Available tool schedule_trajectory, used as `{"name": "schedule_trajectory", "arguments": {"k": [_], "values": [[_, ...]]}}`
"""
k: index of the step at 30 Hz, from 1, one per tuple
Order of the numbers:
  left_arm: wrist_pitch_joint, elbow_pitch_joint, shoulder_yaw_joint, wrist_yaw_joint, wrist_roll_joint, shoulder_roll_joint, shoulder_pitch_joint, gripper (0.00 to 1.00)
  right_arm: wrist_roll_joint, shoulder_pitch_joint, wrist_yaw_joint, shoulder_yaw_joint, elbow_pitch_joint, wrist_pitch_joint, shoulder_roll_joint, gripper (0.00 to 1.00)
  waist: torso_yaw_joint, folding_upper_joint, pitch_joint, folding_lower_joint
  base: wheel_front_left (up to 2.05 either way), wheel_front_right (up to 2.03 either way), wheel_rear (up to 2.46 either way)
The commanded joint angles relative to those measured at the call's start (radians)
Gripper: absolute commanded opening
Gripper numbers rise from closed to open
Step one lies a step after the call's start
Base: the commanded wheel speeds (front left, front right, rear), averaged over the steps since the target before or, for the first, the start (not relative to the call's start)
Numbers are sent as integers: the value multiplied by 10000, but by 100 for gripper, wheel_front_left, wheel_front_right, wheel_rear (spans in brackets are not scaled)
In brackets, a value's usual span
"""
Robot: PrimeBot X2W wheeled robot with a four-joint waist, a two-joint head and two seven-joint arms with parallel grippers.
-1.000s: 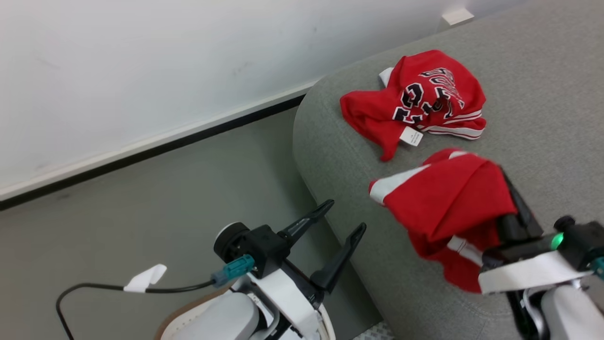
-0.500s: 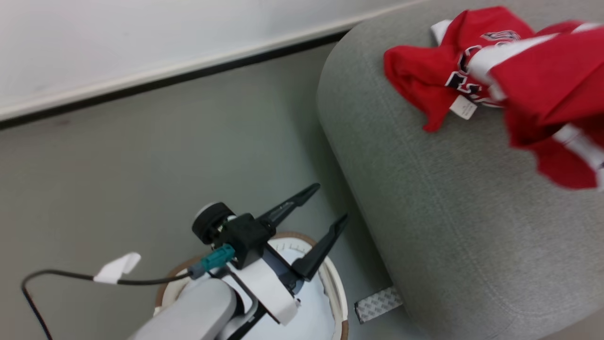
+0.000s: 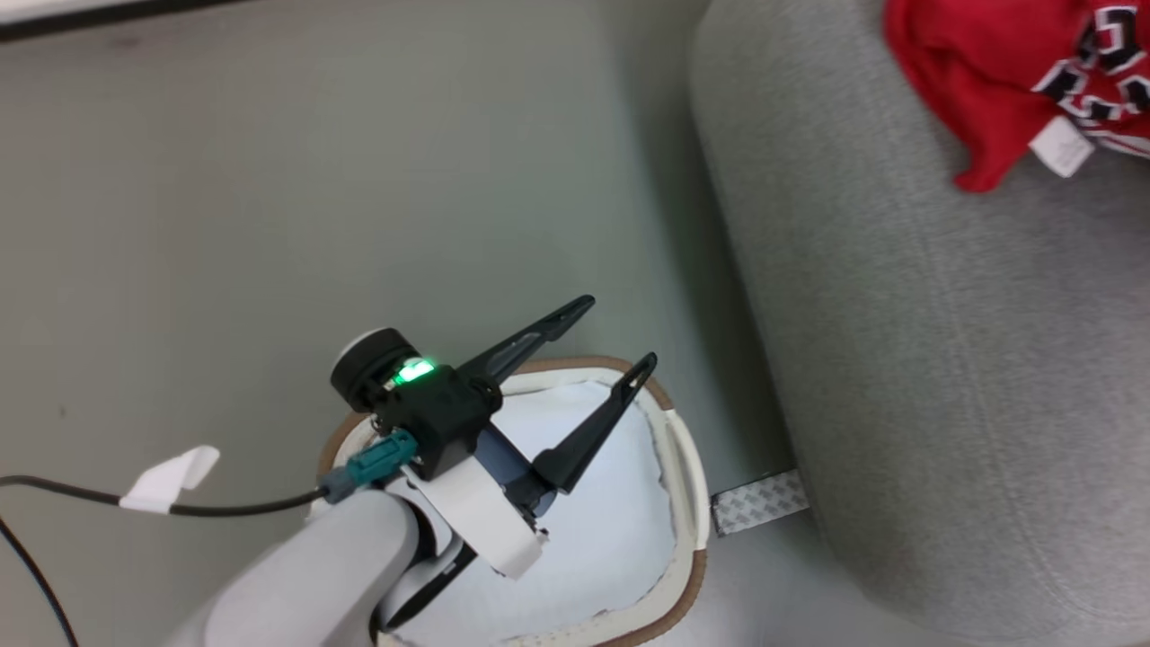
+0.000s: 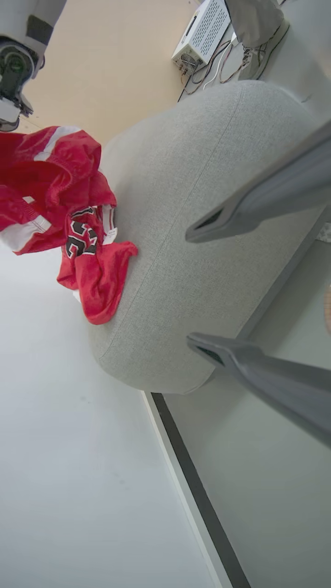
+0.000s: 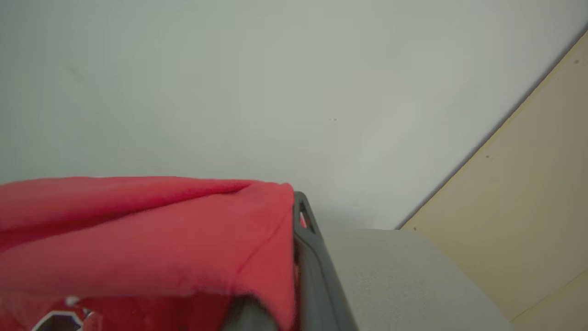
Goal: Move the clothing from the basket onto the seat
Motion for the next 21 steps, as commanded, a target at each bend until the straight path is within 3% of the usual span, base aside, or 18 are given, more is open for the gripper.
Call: {"name": "schedule_trajectory", "arguments": {"k": [1,7,10,12,15,17,20,21], "values": [[-62,-42,41,-23,21,82,-126,100,-73,-151,-26,51,173,59,-14,0,311,-1,319,-2,0,0,0],[-202,94,128,-30,-114,-6,-213,100,-726,-499,-26,618,2298,1202,85,0,716,-1,500,-2,0,0,0],[-266,185,108,-53,-134,-81,-245,100,-521,-621,-26,796,3165,1978,194,0,861,-1,445,-2,0,0,0],[-308,227,133,-43,-128,-115,-293,100,-455,-678,-26,835,3457,2099,176,11,939,-1,409,-2,0,0,0],[-350,315,185,-24,-160,-146,-265,100,-452,-710,-26,968,3706,2116,233,16,972,-1,302,-2,0,0,0],[-352,410,193,-26,-196,-185,-198,100,-456,-744,-26,1053,3797,2116,248,27,951,-1,162,-2,0,0,0],[-417,606,186,-33,-276,-284,-47,100,-374,-673,-26,1229,4020,2203,306,31,910,-1,-206,-2,0,0,0],[-433,678,198,-34,-325,-326,20,100,-326,-628,-26,1335,4081,2279,339,50,890,-1,-378,-2,0,0,0]]}}
